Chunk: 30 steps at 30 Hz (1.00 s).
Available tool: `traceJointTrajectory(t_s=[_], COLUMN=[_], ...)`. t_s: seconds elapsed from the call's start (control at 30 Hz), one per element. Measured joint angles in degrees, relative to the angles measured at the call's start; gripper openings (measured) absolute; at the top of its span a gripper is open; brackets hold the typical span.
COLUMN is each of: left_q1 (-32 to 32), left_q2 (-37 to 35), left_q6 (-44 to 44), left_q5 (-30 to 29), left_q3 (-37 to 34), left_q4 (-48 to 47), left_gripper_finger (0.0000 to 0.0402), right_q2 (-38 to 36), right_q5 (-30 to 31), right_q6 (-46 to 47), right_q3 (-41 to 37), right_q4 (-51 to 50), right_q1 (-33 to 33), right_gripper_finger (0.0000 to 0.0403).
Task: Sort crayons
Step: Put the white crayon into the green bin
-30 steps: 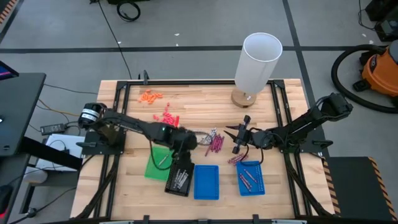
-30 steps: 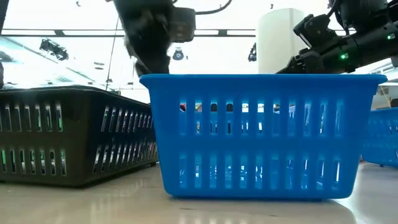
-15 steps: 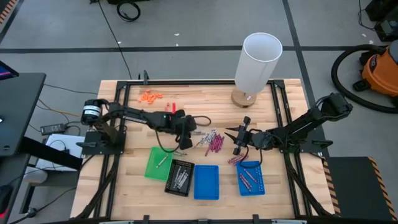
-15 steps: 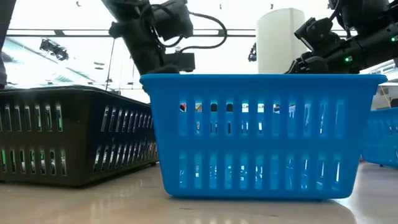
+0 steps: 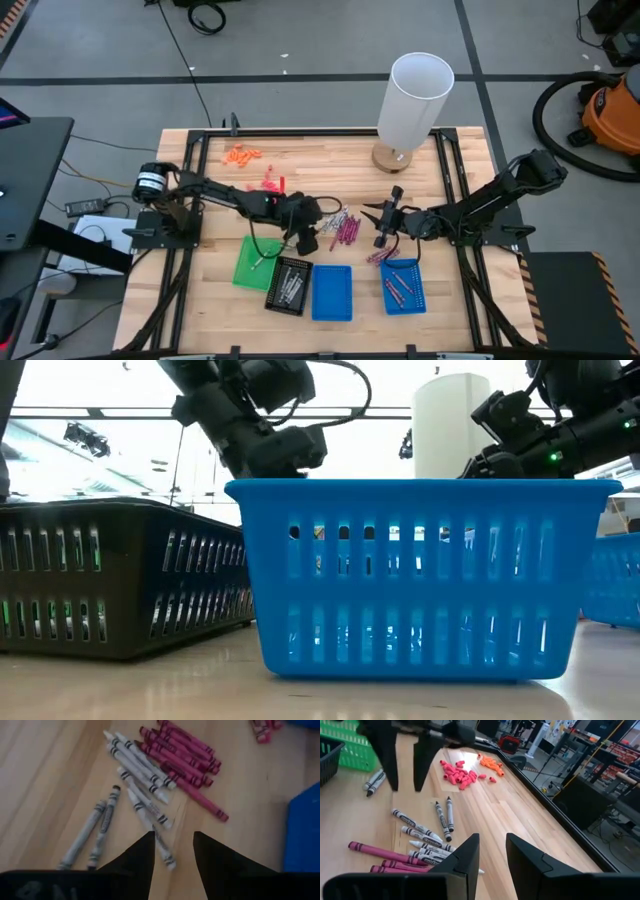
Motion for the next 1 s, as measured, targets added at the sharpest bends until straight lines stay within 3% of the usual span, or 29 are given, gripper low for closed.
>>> traceJointTrajectory(t_s=[0.43, 0.67, 1.0], left_q1=[-1.61, -2.79, -3.00], left_q2=[4.01, 7.90, 8.93], left_q6=[-5.57, -6.49, -7.26], left_q5=[-7.57, -7.89, -8.86], left_q3=[-0.09, -0.09, -0.01], left_q4=[2.37, 5.48, 2.37], left_gripper_finger=[0.0144, 0.0144, 0.0144], right_q2=[0.00, 0.00, 0.00], right_q5=[-1.06, -1.06, -1.07], right_q6=[0.04, 0.07, 0.09], right_q3=[0.00, 0.00, 0.00], right_q4=[-0.02, -0.11, -0.13], right_q1=[-0.04, -0.04, 0.00], right_gripper_finger=[0.0105, 0.0105, 0.0105])
